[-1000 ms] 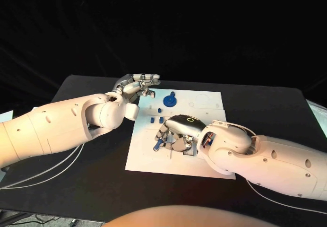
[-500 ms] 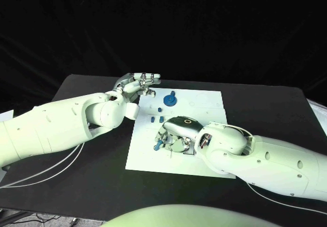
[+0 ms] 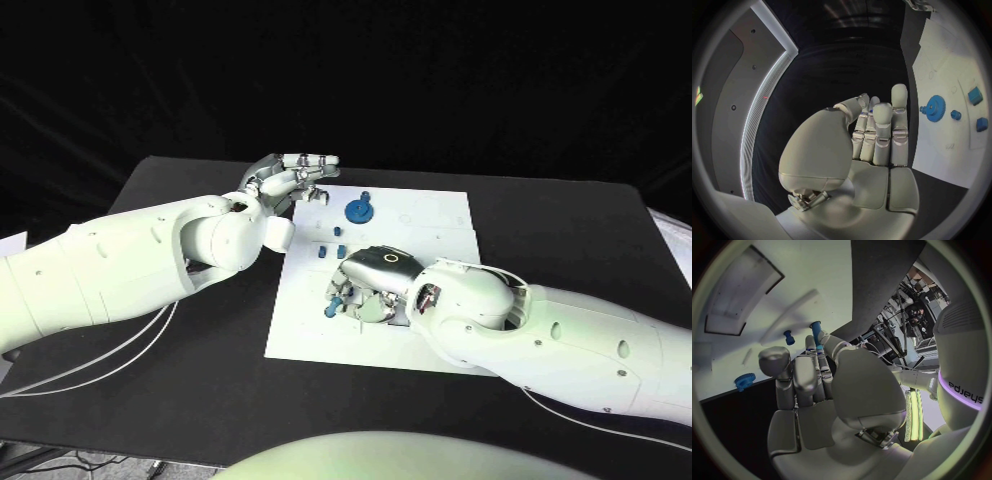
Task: Assemble the parts on the task board
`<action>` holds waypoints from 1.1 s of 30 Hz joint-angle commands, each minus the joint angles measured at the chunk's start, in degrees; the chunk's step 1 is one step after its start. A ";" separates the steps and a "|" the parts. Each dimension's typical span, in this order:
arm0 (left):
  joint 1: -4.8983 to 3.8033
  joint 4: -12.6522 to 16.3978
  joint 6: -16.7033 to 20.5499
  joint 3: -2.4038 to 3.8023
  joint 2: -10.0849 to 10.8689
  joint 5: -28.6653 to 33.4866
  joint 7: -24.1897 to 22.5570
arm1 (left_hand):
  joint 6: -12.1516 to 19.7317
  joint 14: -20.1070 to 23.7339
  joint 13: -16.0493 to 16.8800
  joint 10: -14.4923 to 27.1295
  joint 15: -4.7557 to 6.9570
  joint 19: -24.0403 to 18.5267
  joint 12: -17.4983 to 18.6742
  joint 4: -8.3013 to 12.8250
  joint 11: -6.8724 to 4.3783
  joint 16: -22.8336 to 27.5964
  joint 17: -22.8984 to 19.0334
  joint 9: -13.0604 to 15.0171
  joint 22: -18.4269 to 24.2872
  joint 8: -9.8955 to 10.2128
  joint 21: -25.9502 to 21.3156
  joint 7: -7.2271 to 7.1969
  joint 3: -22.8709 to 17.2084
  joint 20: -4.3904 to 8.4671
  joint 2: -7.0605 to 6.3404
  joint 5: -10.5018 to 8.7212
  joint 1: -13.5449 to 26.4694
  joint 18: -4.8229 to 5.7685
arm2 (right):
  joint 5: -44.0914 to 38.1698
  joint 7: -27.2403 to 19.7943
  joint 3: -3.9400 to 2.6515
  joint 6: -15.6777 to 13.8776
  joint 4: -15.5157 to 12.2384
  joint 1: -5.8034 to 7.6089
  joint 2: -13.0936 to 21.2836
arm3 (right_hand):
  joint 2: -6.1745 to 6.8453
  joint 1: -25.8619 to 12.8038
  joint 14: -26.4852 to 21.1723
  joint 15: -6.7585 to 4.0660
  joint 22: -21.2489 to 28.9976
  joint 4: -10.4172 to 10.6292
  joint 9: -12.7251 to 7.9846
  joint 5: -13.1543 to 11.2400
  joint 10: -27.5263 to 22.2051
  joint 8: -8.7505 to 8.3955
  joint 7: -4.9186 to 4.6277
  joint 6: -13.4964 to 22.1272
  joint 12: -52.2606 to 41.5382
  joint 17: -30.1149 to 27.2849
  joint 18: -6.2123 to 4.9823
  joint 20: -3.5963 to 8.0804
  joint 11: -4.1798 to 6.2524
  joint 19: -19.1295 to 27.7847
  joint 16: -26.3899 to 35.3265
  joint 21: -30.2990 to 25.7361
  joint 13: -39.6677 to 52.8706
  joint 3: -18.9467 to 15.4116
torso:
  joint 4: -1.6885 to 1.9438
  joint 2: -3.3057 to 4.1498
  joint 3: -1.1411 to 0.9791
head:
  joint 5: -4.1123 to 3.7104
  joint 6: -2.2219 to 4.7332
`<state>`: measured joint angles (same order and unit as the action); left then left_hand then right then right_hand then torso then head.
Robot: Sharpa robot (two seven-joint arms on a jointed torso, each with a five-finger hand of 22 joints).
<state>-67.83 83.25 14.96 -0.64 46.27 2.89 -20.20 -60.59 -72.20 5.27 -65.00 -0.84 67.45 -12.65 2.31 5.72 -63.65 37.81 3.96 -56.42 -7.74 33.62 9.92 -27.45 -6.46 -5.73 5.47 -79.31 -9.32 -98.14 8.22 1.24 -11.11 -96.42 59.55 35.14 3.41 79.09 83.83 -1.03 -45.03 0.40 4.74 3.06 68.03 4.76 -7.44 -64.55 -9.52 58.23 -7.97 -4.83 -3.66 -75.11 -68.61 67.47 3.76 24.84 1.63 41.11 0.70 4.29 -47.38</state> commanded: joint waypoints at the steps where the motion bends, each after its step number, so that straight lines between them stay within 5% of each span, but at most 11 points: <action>1: 0.00 0.06 -1.15 0.03 -0.14 -0.28 -0.14 | 0.49 0.47 0.06 0.34 0.05 -0.18 -0.28 0.08 -0.06 0.28 -0.05 -0.05 0.05 -0.20 -0.35 0.11 0.31 -0.03 0.55 -0.11 -0.15 -1.12 | -2.43 1.16 0.12 2.52 0.05 -0.09 -0.43 | 0.16 -0.52 1.63 -0.07 0.09 0.01 0.04 0.27 -0.15 0.10 -0.29 -0.18 0.37 0.04 0.37 -0.01 -0.19 -0.20 -0.30 0.35 -0.01 0.19 | -0.01 -0.02 0.02 | 0.02 0.04; 8: 0.00 0.09 -1.16 0.03 -0.21 -0.28 -0.12 | 0.49 0.47 0.06 0.34 0.05 -0.18 -0.28 0.08 -0.06 0.28 -0.05 -0.05 0.05 -0.20 -0.35 0.11 0.31 -0.03 0.55 -0.11 -0.15 -1.12 | -3.21 2.38 0.42 3.71 0.21 -0.10 -1.34 | 1.60 -2.06 1.55 0.47 0.94 0.43 -0.39 0.78 -1.78 -0.94 -1.00 1.58 1.91 0.27 0.26 -0.33 -0.85 0.37 -0.62 0.01 -0.15 -0.22 | 0.03 0.01 -0.01 | -0.03 0.05; 13: 0.00 0.09 -1.14 0.03 -0.24 -0.28 -0.05 | 0.49 0.47 0.06 0.34 0.05 -0.18 -0.28 0.08 -0.06 0.28 -0.05 -0.05 0.05 -0.20 -0.35 0.11 0.31 -0.03 0.55 -0.11 -0.15 -1.12 | -3.28 2.65 0.66 1.64 0.39 -0.10 -1.53 | 4.94 -3.66 -0.32 3.08 10.56 0.38 -1.23 1.98 -12.53 -1.09 -4.62 12.36 5.81 -4.18 -0.98 -2.39 -4.42 4.66 2.48 -5.41 -0.18 -3.29 | 0.02 0.00 0.01 | -0.02 0.10; 15: 0.00 0.10 -1.15 0.03 -0.24 -0.28 -0.03 | 0.49 0.47 0.06 0.34 0.05 -0.18 -0.28 0.08 -0.06 0.28 -0.05 -0.05 0.05 -0.20 -0.35 0.11 0.31 -0.03 0.55 -0.11 -0.15 -1.12 | -3.26 2.54 0.70 0.57 0.34 -0.11 -1.46 | 5.32 -3.59 -0.94 3.72 12.67 0.38 -1.31 2.36 -15.80 -1.38 -5.19 18.30 5.51 -4.98 -1.52 -3.06 -5.03 5.62 2.92 -6.74 -0.03 -5.46 | 0.01 0.02 -0.03 | 0.02 0.09; 18: 0.00 0.09 -1.14 0.03 -0.25 -0.28 0.03 | 0.49 0.47 0.06 0.34 0.05 -0.18 -0.28 0.08 -0.06 0.28 -0.05 -0.05 0.05 -0.20 -0.35 0.11 0.31 -0.03 0.55 -0.11 -0.15 -1.12 | -3.20 2.07 0.74 -1.70 0.03 -0.20 -1.06 | 5.08 -2.93 -1.32 3.90 13.64 0.54 -1.28 2.60 -17.28 -1.46 -5.30 20.68 4.56 -5.32 -1.80 -3.35 -5.04 5.94 2.87 -7.36 0.16 -8.06 | 0.01 0.02 -0.07 | 0.03 0.08; 24: 0.00 0.07 -0.91 0.03 -0.18 -0.28 0.35 | 0.56 0.50 0.06 0.44 0.02 -0.18 -0.33 0.07 -0.03 0.30 -0.08 -0.05 0.10 -0.21 -0.42 0.14 0.37 -0.05 0.60 -0.11 -0.10 -1.11 | -1.16 0.43 0.57 -7.08 -2.19 -0.71 1.36 | 4.13 -1.69 -1.29 3.76 13.74 0.69 -0.87 3.70 -16.43 -1.00 -5.22 17.57 1.91 -5.38 -1.82 -3.47 -4.92 5.60 2.46 -7.33 0.49 -10.46 | -0.05 -0.04 -0.10 | -0.05 0.59; 29: 0.03 0.07 -1.05 0.02 -0.10 -0.28 0.53 | 0.58 0.50 0.05 0.47 0.01 -0.18 -0.33 0.06 -0.02 0.29 -0.07 -0.06 0.10 -0.21 -0.43 0.15 0.38 -0.06 0.62 -0.10 -0.09 -1.11 | 2.88 0.77 -0.72 -10.22 -6.12 -0.67 6.21 | 3.13 -1.00 -1.01 3.16 13.46 0.57 -0.41 4.70 -13.23 -0.25 -4.35 12.80 -0.86 -5.57 -1.78 -3.12 -4.05 5.07 2.33 -7.06 0.72 -11.14 | -0.11 -0.12 -0.09 | -0.42 0.67; 33: 0.05 0.16 -1.13 0.02 0.03 -0.28 0.58 | 0.58 0.50 0.05 0.47 0.01 -0.18 -0.33 0.06 -0.02 0.29 -0.07 -0.06 0.10 -0.21 -0.43 0.15 0.38 -0.06 0.62 -0.10 -0.09 -1.11 | 8.54 3.87 -1.40 -10.08 -9.05 1.01 11.91 | 2.08 -1.26 -0.06 2.37 10.60 1.02 -0.14 5.66 -8.11 0.47 -3.47 10.01 -3.54 -3.58 -1.34 -2.55 -2.92 3.55 0.80 -5.35 1.12 -10.84 | -0.30 -0.22 0.06 | -1.20 1.10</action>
<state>-67.78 83.27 14.86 -0.65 46.33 2.87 -19.60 -60.38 -72.20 5.26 -65.01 -0.84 67.45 -12.65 2.31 5.72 -63.66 37.77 3.97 -56.38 -7.73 33.40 10.12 -27.45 -6.46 -5.73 5.47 -79.31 -9.32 -95.14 9.83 -0.10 -18.66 -105.06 60.38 46.79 6.17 77.97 83.68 1.39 -34.34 1.14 4.55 8.60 59.59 5.04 -10.83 -54.30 -12.94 54.53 -8.88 -7.35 -6.69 -71.43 -67.71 62.03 4.88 13.86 1.48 40.99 0.64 3.49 -46.44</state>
